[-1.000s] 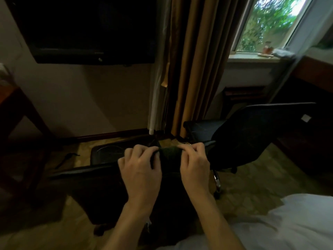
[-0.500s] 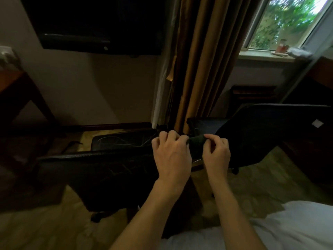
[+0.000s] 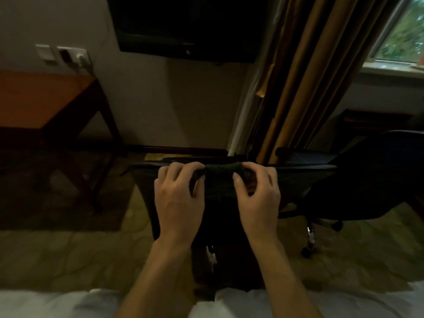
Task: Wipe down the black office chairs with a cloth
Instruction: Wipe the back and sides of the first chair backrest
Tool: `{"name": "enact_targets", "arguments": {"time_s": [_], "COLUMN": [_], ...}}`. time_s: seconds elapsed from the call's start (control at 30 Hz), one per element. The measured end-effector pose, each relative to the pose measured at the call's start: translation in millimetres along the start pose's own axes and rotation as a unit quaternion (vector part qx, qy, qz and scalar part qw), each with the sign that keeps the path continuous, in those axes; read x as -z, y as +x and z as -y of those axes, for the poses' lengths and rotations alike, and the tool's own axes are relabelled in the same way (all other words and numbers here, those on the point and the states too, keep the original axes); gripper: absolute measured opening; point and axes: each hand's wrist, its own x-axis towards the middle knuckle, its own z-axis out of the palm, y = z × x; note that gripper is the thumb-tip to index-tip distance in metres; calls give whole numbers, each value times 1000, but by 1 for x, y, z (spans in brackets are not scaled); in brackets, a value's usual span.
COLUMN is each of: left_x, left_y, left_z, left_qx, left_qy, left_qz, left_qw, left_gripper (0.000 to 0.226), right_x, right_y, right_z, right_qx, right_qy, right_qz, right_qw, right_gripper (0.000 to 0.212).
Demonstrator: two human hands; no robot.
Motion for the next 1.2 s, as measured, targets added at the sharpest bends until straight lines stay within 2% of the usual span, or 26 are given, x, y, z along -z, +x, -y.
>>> {"name": "enact_targets", "arguments": {"time_s": [0.23,0.37,0.47,0.67,0.83,1.0,1.2], "left_x": [34,32,30,37,31,13,-16], "left_y": [-3,-24,-40,-32,4,23,26], "left_z": [61,101,123,131,128,140,150], "left_qx": [34,51,74,38,-5,-27,-64], "left_qy": [-125,-112,-144,-288,-317,-351,-350], "left_qz": [-36,-52,-51,-54,-103,-152,-182], "left_qw": [991,991,986,955,943,924,917], "left_gripper": [26,17,16,10,11,22,19], "right_x": [-47,-84,-102,-117,-126,-148,-162], "right_y": [-24,-51,-77,-83,-55,-45,-37], "right_z": [33,37,36,45,61,54,34], "right_qx": [72,104,103,120,158,201,242], "right_qy": [4,20,33,60,52,-3,-37], "right_qz": [-29,-53,-71,-129,-181,-188,-237], "right_qw": [997,993,992,982,969,961,940], "right_gripper": [16,17,22,19,13,26,14]}}
